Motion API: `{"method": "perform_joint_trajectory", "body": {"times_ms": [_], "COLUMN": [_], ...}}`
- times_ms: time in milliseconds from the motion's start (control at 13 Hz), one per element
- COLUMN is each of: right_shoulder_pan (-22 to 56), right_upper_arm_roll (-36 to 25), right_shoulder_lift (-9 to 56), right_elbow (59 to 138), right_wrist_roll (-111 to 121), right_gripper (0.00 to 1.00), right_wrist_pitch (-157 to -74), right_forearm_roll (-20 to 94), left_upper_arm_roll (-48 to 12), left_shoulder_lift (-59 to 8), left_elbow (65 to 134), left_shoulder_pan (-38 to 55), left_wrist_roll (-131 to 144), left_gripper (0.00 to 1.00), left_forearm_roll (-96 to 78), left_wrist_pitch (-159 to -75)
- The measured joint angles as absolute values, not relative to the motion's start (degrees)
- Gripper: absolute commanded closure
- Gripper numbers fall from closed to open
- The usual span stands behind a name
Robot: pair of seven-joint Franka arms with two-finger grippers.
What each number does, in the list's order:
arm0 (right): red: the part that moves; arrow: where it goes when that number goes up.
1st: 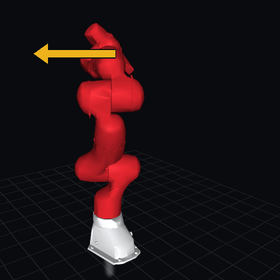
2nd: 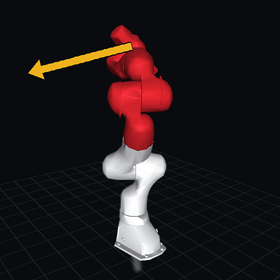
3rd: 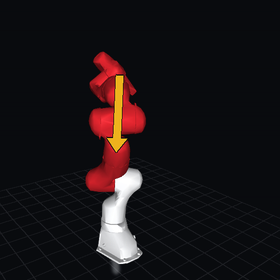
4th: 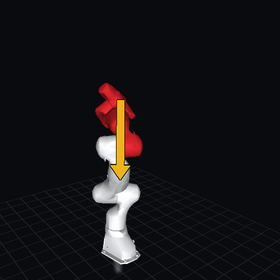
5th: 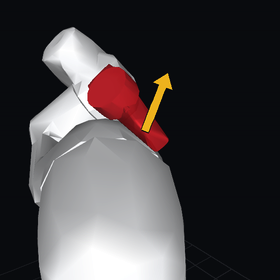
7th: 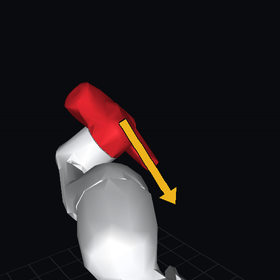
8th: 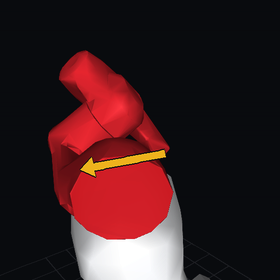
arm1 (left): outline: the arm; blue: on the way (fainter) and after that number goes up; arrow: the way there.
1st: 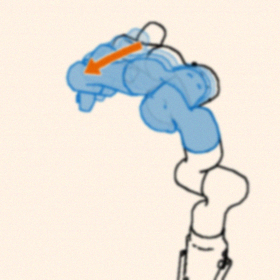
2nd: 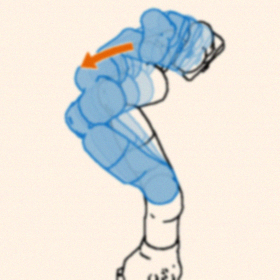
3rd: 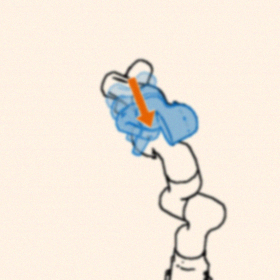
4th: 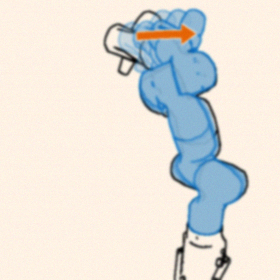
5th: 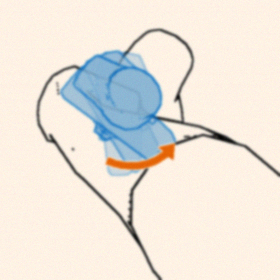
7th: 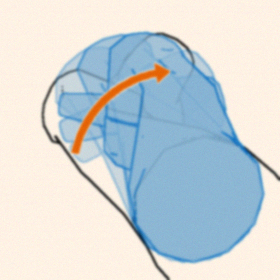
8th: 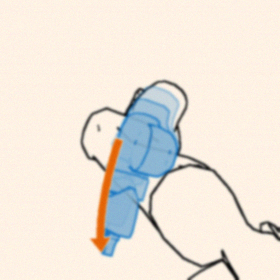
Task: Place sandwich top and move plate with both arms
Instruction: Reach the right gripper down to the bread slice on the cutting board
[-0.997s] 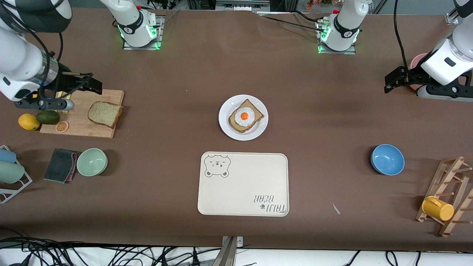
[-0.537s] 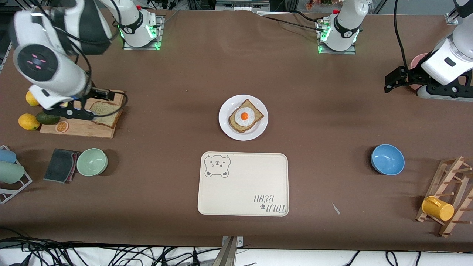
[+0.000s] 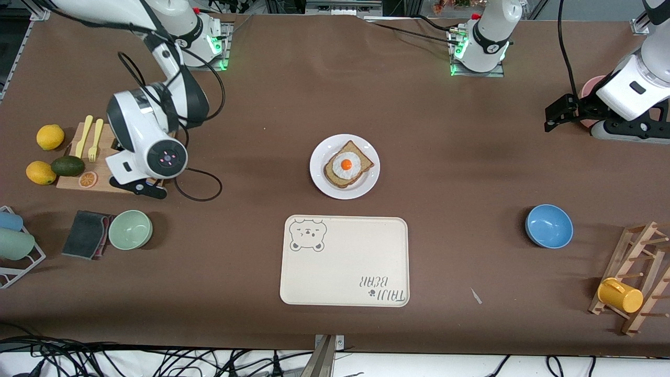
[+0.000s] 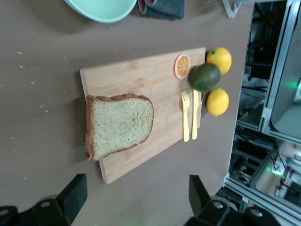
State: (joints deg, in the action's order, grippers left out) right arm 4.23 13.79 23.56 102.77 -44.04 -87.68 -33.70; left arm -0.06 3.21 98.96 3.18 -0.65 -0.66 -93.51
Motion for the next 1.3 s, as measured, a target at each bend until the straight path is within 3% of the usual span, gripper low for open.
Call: {"method": "perform_joint_trajectory", "body": {"times_ms": [383, 613, 767, 920, 1227, 1303], "right_shoulder_pan": [1.2, -5.9, -7.6, -7.6, -7.6, -7.6], "right_upper_arm_roll": [14.3, 18.5, 19.2, 19.7, 20.0, 20.0], "right_shoulder_lift": [27.8, 28.2, 28.2, 28.2, 28.2, 28.2], "right_elbow": [103.3, 107.9, 111.3, 113.6, 117.7, 118.4], "right_wrist_roll": [-45.4, -47.3, -49.3, -51.0, -51.6, -51.7], "right_gripper": [0.03, 0.04, 0.08, 0.09, 0.25, 0.35], "right_wrist_pitch": [-88.5, -98.4, -106.2, -108.4, -108.9, -109.0], "right_forearm_roll": [-33.7, -33.7, -33.8, -34.6, -40.0, -40.4], "left_upper_arm_roll": [-0.1, -0.1, -0.1, -0.1, -0.1, -0.1], "left_shoulder_lift": [3.2, 3.2, 3.2, 3.2, 3.2, 3.2], "left_elbow": [99.0, 99.0, 99.0, 99.0, 99.0, 99.0], "left_shoulder_pan": [3.2, 3.2, 3.2, 3.2, 3.2, 3.2], "left_wrist_roll": [-0.7, -0.7, -0.7, -0.7, -0.7, -0.7], "left_gripper": [0.00, 0.00, 0.00, 0.00, 0.00, 0.00], "left_forearm_roll": [-0.7, -0.7, -0.7, -0.7, -0.7, -0.7], "left_wrist_pitch": [-93.5, -93.5, -93.5, -93.5, -93.5, -93.5]}}
